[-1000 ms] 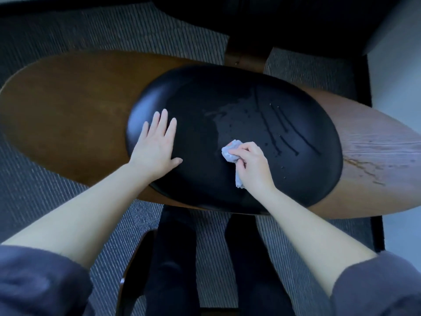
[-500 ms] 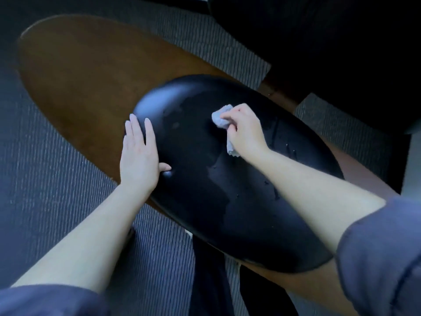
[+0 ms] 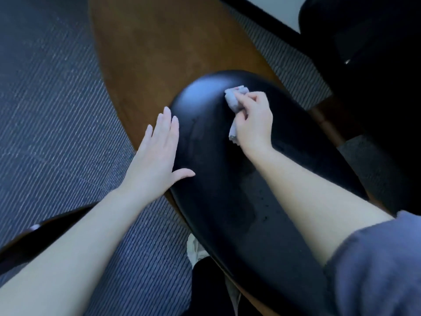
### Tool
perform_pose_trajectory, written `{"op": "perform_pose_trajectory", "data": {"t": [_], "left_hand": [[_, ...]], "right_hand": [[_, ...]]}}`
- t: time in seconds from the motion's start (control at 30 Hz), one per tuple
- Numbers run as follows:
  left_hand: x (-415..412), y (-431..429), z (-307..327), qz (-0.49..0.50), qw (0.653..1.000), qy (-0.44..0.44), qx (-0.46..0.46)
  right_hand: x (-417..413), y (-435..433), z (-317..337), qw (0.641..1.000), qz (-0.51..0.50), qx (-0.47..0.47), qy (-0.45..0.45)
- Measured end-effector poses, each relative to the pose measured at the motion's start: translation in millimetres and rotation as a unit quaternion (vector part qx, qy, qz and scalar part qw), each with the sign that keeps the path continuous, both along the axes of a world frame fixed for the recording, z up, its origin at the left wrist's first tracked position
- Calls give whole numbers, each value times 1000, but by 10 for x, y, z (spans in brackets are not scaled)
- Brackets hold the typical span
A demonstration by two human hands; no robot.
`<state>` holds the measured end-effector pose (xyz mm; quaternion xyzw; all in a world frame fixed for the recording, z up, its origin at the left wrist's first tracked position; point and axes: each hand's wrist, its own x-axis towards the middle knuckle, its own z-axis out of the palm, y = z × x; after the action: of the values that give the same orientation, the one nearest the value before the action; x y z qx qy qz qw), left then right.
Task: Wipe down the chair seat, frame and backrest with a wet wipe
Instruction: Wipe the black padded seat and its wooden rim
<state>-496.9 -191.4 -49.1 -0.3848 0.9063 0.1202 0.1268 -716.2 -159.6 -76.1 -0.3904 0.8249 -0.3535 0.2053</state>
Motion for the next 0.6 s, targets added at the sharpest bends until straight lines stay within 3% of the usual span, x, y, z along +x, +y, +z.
{"op": "perform_pose_trajectory", "data": {"t": [0.07,0.17,0.2,0.33,0.4,0.5,0.53,0.6], "left_hand": [[20,6,-5,-19,1000,-8,-16],[73,120,-17,5,999,-7,-35],[92,193,-18,17,999,-6,-38],[213,577,-89,42,998,-23,-44],[276,745,-129,57,998,-16,-28],[388,972,-151,82,997,12,2],[429,1046,-153,81,997,14,9],[533,1171,-175,79,997,15,20]], "right_hand": [[272,-26,49,1000,2,-3,-2],[568,439,69,969,241,-59,2],[505,503,75,959,276,-63,9],[321,98,112,994,104,-40,8],[481,279,117,978,202,-46,18],[541,1044,127,907,418,-38,40],[487,1134,136,900,434,-29,44],[464,997,102,922,382,-20,50]]}}
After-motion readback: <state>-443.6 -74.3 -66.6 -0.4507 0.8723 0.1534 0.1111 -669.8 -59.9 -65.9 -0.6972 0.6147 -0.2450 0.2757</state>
